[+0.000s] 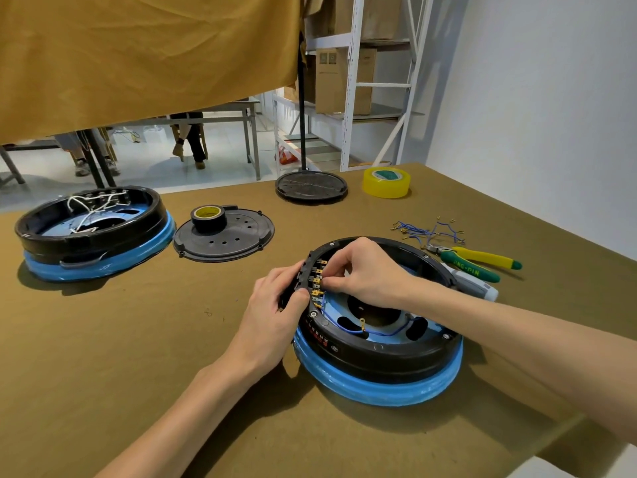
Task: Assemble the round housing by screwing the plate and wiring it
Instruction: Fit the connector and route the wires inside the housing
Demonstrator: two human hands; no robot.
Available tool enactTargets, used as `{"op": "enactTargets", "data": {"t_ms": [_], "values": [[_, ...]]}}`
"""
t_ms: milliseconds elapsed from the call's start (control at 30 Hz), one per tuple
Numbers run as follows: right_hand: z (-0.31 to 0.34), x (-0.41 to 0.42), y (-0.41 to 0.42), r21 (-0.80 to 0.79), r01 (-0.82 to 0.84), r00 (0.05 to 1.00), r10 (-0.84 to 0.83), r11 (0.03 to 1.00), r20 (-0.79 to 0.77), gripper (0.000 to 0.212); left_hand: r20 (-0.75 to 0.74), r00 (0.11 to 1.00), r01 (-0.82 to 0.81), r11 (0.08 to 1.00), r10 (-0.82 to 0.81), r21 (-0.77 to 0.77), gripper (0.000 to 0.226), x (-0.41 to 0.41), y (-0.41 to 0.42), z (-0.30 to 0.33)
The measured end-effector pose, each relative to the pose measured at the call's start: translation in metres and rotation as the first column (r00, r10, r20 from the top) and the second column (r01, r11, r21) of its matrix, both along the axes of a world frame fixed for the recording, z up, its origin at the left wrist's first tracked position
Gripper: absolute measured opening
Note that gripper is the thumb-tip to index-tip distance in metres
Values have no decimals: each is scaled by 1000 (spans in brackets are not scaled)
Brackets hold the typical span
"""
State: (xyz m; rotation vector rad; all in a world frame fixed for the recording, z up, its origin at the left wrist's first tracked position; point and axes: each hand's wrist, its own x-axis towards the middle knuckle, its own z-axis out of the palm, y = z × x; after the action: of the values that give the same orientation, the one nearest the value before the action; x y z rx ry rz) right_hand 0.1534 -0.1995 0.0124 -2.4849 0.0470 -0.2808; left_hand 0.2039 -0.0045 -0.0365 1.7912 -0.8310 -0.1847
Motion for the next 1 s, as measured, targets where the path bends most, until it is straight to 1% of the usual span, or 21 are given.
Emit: {"op": "enactTargets", "data": {"t_ms": [100, 300, 367, 500, 633, 700, 767, 833, 900, 933, 967, 1000], "values": [[0, 0, -1, 3, 12, 1000, -12, 1000, 1, 5, 18, 1000, -3, 1000, 3, 19, 42, -1, 1, 0], [-1, -1, 0, -9, 20, 1000, -20, 1000, -1, 5, 55, 998, -2, 999, 0, 41, 41, -2, 0, -3], [0, -1, 0, -9, 28, 999, -28, 1000, -15, 5, 79, 997, -3, 998, -2, 62, 43, -2, 1, -4], [4, -4, 4, -43, 56, 998, -57, 997, -13, 7, 119, 993, -13, 995, 1, 96, 55, 0, -1, -5], [15, -19, 6, -128, 39, 999, -35, 991, 27, 13, 138, 990, -30, 994, 16, 102, 62, -3, 0, -6], [20, -26, 9, -131, 33, 999, -36, 991, -15, 12, 147, 989, -38, 994, 23, 100, 62, -5, 0, -5], [21, -29, 16, -127, 38, 990, -55, 991, -129, 18, 152, 988, -40, 994, 25, 97, 62, -5, 0, -4], [20, -28, 24, -43, 69, 969, -77, 997, -233, 22, 152, 988, -41, 995, 27, 94, 68, -5, 0, -4], [19, -24, 25, 110, 176, 935, -131, 978, -329, 21, 140, 990, -46, 995, 32, 91, 75, -5, 1, -4], [20, -22, 24, 212, 247, 901, -143, 946, -409, 19, 136, 990, -46, 995, 33, 91, 77, -5, 1, -4], [21, -21, 23, 327, 319, 857, -124, 890, -500, 16, 135, 990, -45, 995, 33, 88, 76, -5, 1, -4], [22, -20, 23, 440, 386, 817, -79, 811, -571, 13, 133, 991, -44, 995, 33, 84, 75, -5, 1, -3]]}}
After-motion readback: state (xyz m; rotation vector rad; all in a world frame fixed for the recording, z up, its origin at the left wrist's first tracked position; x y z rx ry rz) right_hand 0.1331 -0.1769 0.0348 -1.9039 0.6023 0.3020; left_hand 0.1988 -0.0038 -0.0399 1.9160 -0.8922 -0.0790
